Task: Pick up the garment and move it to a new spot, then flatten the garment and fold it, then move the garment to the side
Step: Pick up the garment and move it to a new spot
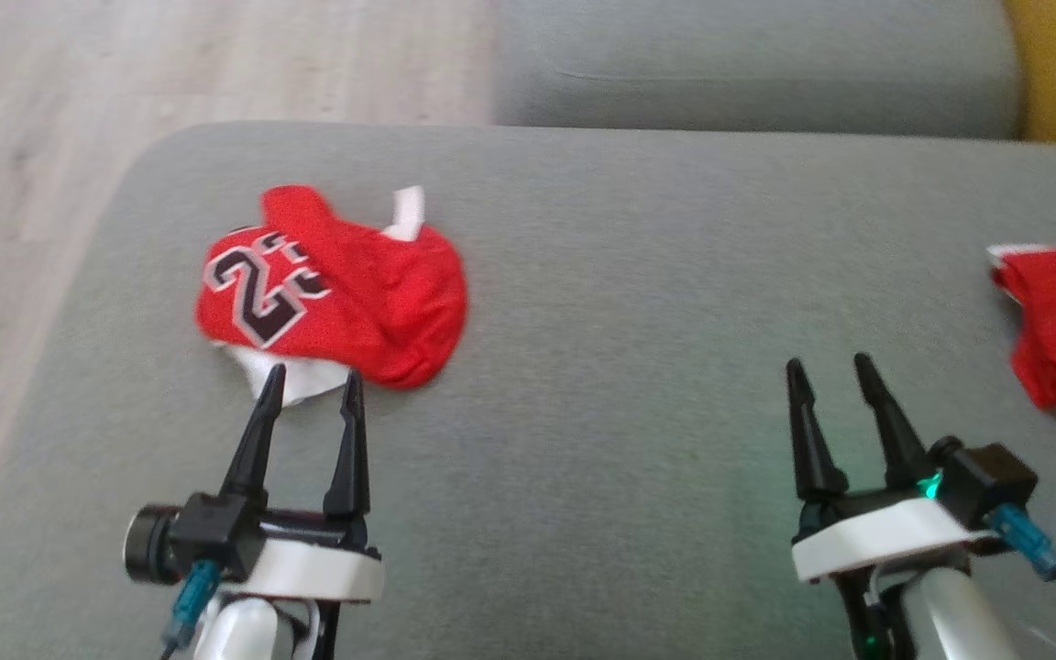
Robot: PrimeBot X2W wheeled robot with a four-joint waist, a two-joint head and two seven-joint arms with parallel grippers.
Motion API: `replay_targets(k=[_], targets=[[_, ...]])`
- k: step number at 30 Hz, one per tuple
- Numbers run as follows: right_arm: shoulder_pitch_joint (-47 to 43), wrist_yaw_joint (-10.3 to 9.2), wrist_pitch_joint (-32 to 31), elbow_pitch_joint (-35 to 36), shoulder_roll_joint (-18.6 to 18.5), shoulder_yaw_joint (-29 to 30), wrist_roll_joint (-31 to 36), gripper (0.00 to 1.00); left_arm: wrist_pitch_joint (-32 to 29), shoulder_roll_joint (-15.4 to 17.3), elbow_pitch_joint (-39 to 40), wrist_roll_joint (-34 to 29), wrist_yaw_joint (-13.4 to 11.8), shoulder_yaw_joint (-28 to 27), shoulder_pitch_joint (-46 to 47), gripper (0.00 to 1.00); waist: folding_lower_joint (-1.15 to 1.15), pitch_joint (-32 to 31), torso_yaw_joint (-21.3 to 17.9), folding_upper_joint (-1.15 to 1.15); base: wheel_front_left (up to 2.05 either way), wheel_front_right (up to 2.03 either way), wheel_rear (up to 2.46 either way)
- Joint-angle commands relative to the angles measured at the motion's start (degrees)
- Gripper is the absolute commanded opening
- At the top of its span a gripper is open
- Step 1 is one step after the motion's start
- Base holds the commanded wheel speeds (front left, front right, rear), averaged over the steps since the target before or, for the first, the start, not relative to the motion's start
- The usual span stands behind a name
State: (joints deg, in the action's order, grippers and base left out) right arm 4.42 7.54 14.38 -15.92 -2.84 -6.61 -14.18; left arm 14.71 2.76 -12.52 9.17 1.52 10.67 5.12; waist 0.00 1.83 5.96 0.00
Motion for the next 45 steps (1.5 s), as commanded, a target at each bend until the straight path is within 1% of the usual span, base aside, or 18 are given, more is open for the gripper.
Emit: replay_targets(k=[1,6,11,15,19,22,26,31,35,36,37,40,45], targets=[[1.0,-0.05,0.6,1.5,0.0,-2.0,-0.6,1.00,0.3,0.1,1.6,0.2,-0.2,-2.2,0.3,1.00,0.00,-1.2,3.4,0.00,0.00,0.00,0.00],[-0.1,-0.05,0.6,0.8,0.0,-3.8,-1.8,1.00,0.3,0.1,1.1,-0.1,-0.1,-2.3,-0.9,1.00,0.00,-2.5,8.1,0.00,0.00,0.00,0.00],[-0.7,-0.05,0.6,0.5,0.0,-5.7,-2.9,1.00,0.3,0.1,0.5,-0.3,0.0,-2.0,-2.0,1.00,0.00,-3.2,11.5,0.00,0.00,0.00,0.00],[-0.9,-0.05,0.6,0.1,0.0,-6.0,-3.5,1.00,0.3,0.1,0.1,-0.4,0.1,-1.7,-2.5,1.00,0.00,-3.4,13.1,0.00,0.00,0.00,0.00],[-0.7,-0.05,0.6,0.3,0.0,-6.4,-3.5,1.00,0.3,0.1,0.3,-0.4,0.1,-1.6,-2.4,1.00,0.00,-2.6,13.6,0.00,0.00,0.00,0.00],[-0.1,-0.05,0.6,0.5,0.0,-6.5,-3.3,1.00,0.3,0.1,0.4,-0.9,0.4,-1.4,-1.6,1.00,0.00,-1.3,12.9,0.00,0.00,0.00,0.00],[1.5,-0.05,0.6,1.6,0.0,-5.9,-2.6,1.00,0.3,0.2,-1.8,-2.6,2.2,0.7,2.7,1.00,0.00,2.6,10.6,0.00,0.00,0.00,0.00],[4.1,-0.05,0.6,4.1,0.0,-5.1,-1.2,1.00,-4.8,0.5,-9.2,-4.5,4.6,6.0,12.8,1.00,0.00,8.4,7.2,0.00,0.00,0.00,0.00],[6.3,-0.05,0.6,6.5,0.0,-4.9,-0.5,1.00,-8.9,0.7,-15.8,-4.9,5.5,9.8,22.6,1.00,0.00,13.0,4.3,0.00,0.00,0.00,0.00],[6.3,-0.05,0.6,6.5,0.0,-4.9,-0.5,1.00,-8.9,0.7,-15.8,-4.9,5.5,9.8,22.6,1.00,0.00,13.0,4.3,0.00,0.00,0.00,0.00],[6.8,-0.05,0.6,7.1,0.0,-4.8,-0.3,1.00,-9.5,0.7,-17.5,-4.7,5.6,10.4,25.1,1.00,0.00,14.1,3.6,0.00,0.00,0.00,0.00],[8.0,-0.05,0.6,8.7,0.0,-4.8,-0.1,1.00,-11.4,0.9,-23.1,-4.0,5.8,11.7,31.7,1.00,0.00,17.0,1.7,0.00,0.00,0.00,0.00],[9.6,-0.05,0.6,10.9,0.0,-5.1,-0.2,1.00,-13.6,1.5,-33.1,-1.8,5.9,11.4,39.8,1.00,0.00,20.5,-0.9,0.00,0.00,0.00,0.00]])
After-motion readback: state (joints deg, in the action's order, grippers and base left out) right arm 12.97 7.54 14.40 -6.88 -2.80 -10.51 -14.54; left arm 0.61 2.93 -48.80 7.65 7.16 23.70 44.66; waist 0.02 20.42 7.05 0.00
